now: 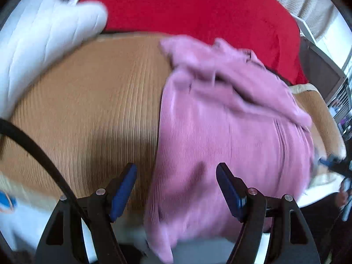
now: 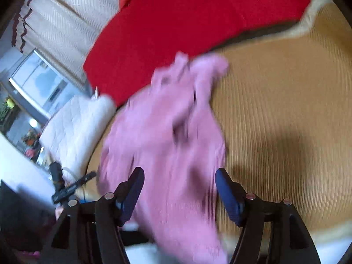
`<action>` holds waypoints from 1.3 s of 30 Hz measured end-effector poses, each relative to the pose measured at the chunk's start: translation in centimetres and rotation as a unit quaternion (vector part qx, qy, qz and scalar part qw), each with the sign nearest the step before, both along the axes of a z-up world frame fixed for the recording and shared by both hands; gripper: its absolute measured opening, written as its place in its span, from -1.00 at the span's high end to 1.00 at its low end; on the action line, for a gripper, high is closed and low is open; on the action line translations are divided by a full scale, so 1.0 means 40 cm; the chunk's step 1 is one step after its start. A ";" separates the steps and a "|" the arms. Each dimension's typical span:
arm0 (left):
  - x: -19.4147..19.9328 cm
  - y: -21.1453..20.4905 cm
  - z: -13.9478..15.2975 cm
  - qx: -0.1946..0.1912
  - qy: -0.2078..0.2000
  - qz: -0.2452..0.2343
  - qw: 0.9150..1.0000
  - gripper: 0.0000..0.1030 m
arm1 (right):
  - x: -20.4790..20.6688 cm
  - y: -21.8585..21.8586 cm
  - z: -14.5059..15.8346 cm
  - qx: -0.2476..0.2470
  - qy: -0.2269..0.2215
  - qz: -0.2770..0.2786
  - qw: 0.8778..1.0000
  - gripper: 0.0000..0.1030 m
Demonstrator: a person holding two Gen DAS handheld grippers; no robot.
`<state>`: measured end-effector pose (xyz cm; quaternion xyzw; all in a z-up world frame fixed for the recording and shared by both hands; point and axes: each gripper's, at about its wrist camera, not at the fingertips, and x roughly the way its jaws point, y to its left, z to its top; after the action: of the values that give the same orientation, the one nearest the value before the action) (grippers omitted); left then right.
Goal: Fold large clothes
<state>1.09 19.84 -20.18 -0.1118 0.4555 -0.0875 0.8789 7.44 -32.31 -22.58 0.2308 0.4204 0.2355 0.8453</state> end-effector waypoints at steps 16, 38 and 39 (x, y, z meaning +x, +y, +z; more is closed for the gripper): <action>-0.038 0.018 -0.228 -0.093 0.175 0.029 0.980 -0.46 | -0.011 0.107 -0.253 -0.111 0.183 0.040 0.976 -0.43; -0.064 0.037 -0.314 -0.117 0.201 0.024 0.972 -0.50 | -0.020 0.181 -0.251 -0.137 0.139 0.027 0.980 -0.41; -0.062 0.042 -0.312 -0.120 0.198 0.027 0.972 -0.50 | -0.009 0.199 -0.258 -0.143 0.137 0.032 0.980 -0.41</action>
<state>-1.38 21.52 -32.65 -0.2438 0.6033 -0.0936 0.7535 7.07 -24.36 -32.88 0.1246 0.5689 0.1661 0.7957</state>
